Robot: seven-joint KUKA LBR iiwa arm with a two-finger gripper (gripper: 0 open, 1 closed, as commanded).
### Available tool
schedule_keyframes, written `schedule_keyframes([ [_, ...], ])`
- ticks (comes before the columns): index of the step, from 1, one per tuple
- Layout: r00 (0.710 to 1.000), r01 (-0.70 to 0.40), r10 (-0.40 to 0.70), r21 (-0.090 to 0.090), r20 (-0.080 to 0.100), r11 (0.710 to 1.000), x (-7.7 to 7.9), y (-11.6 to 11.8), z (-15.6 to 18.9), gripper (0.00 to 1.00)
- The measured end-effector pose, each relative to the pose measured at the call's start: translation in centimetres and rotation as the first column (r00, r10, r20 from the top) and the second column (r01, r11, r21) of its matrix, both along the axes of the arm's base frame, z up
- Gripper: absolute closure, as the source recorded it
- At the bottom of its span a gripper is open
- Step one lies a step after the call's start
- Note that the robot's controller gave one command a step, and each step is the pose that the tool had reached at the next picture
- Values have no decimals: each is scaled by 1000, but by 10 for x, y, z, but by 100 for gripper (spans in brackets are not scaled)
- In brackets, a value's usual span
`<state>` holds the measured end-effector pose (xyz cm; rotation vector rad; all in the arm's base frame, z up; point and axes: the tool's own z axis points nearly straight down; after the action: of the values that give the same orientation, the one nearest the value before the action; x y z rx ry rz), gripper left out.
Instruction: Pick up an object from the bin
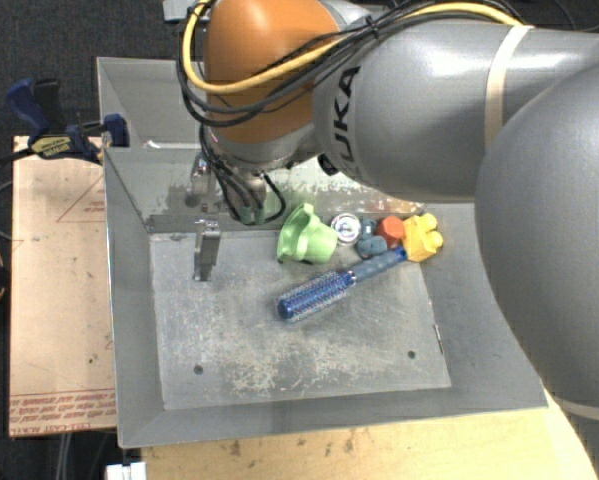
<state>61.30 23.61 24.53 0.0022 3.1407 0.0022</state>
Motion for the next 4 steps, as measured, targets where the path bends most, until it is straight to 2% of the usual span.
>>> schedule_keyframes([
  [1, 997, -84, 84, -1, 0, 997, -3, -12, -13, 0],
  [2, 994, -105, 105, -1, 0, 994, 8, -21, -35, 0],
  [3, 998, -70, 70, -1, -2, 998, 32, -63, -168, 0],
  [4, 1000, 1, -1, -4, -5, 1000, -31, -126, -155, 0],
])
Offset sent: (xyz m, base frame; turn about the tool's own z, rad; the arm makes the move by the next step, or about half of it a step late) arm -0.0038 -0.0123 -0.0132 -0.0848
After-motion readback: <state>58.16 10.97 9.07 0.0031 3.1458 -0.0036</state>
